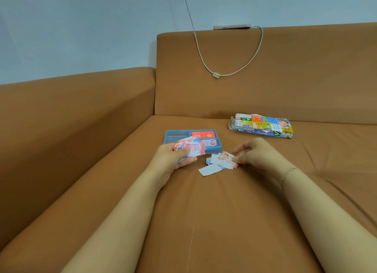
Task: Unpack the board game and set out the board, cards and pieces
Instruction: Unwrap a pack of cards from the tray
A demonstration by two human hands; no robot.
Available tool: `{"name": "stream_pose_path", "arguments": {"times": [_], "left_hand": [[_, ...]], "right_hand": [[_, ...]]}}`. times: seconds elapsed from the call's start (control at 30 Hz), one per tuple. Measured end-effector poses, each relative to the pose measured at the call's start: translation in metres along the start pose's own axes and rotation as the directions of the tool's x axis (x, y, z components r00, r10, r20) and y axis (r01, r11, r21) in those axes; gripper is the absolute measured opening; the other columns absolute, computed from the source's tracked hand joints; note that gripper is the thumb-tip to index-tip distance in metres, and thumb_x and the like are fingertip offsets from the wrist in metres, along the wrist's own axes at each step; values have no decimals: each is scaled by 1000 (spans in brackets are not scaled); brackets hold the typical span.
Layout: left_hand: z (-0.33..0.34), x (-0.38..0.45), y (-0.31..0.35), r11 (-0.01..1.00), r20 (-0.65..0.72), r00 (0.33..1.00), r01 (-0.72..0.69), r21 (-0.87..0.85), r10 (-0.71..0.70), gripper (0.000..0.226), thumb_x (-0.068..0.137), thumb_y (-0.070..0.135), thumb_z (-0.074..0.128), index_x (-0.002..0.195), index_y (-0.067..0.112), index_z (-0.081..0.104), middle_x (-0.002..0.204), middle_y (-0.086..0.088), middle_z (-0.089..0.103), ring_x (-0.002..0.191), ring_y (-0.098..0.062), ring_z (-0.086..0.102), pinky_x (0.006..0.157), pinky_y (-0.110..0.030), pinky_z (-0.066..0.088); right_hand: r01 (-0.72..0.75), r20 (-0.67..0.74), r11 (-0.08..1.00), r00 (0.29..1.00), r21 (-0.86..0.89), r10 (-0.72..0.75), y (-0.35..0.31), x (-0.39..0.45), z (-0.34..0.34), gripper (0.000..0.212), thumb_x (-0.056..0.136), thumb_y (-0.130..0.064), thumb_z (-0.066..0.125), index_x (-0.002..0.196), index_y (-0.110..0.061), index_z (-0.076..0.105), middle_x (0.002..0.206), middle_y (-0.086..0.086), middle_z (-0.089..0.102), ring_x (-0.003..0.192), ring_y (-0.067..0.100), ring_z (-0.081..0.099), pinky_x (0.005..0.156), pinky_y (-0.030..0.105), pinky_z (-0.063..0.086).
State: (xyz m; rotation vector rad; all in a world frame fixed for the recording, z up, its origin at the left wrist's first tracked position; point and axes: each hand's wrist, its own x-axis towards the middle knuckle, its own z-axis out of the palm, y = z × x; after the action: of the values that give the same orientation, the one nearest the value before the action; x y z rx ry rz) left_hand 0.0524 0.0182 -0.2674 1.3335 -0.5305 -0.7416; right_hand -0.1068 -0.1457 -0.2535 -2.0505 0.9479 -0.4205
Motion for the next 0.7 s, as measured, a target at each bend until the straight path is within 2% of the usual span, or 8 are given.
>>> {"name": "stream_pose_path", "arguments": {"times": [0.03, 0.13, 0.23, 0.37, 0.47, 0.53, 0.63, 0.7], "left_hand": [[0, 0, 0, 1000, -2, 1000, 2, 3, -2, 14, 91, 4, 60, 103, -2, 59, 103, -13, 66, 76, -18, 72, 69, -19, 58], [0, 0, 0, 1000, 2, 1000, 3, 18, -3, 19, 91, 4, 60, 108, -4, 58, 108, -16, 66, 77, -19, 72, 69, -19, 58], [0, 0, 0, 1000, -4, 1000, 6, 24, -6, 23, 90, 2, 60, 111, -6, 57, 111, -17, 64, 78, -20, 72, 67, -19, 58], [1, -1, 1, 1000, -14, 1000, 8, 12, -8, 17, 90, 2, 60, 106, -5, 58, 107, -17, 65, 77, -21, 71, 68, -20, 59], [-2, -1, 1, 1000, -27, 1000, -15, -19, 14, 3, 91, 2, 58, 91, 0, 60, 99, -14, 66, 76, -20, 71, 72, -21, 58], [-4, 1, 1, 999, -51, 998, -32, -34, 30, 5, 91, 3, 58, 94, -2, 60, 98, -12, 67, 76, -19, 72, 74, -22, 58], [-5, 3, 1, 998, -77, 997, -29, -52, 25, 12, 91, 3, 59, 102, -3, 58, 96, -12, 67, 74, -18, 72, 74, -22, 58], [-4, 3, 2, 999, -74, 997, -22, -50, 19, 11, 91, 3, 60, 100, -2, 58, 96, -12, 67, 74, -17, 72, 73, -21, 58]], "right_hand": [[5, -7, 1000, 1000, 2, -5, 1, 0, -1, 12, 77, -10, 76, 86, -16, 71, 83, 7, 72, 75, 16, 60, 73, 27, 49], [49, -60, 999, 997, -18, -50, 3, -3, -6, 7, 78, -13, 75, 75, -18, 72, 75, 6, 70, 63, 12, 52, 59, 23, 41], [125, -116, 991, 985, -55, -131, 3, -7, -4, 7, 79, -17, 74, 72, -17, 73, 71, 4, 70, 65, 12, 53, 62, 26, 42], [322, -177, 947, 931, -20, -320, -3, -12, 3, 8, 79, -24, 75, 73, -18, 72, 59, -4, 60, 55, 8, 46, 56, 24, 39], [472, -89, 881, 876, -40, -474, -6, -18, 12, 4, 78, -21, 76, 75, -20, 74, 68, -9, 61, 59, 2, 48, 56, 15, 36], [539, 39, 835, 842, -112, -538, -5, -20, 21, 6, 78, -18, 76, 76, -24, 76, 78, -10, 65, 72, 0, 54, 63, 12, 37], [553, 184, 822, 829, -133, -528, -2, -20, 26, 3, 78, -22, 77, 80, -24, 78, 92, -14, 69, 90, -9, 54, 70, 4, 35], [516, 161, 854, 850, -70, -501, -2, -19, 24, 4, 80, -25, 73, 80, -24, 77, 95, -15, 69, 93, -8, 54, 74, 8, 36]]}}
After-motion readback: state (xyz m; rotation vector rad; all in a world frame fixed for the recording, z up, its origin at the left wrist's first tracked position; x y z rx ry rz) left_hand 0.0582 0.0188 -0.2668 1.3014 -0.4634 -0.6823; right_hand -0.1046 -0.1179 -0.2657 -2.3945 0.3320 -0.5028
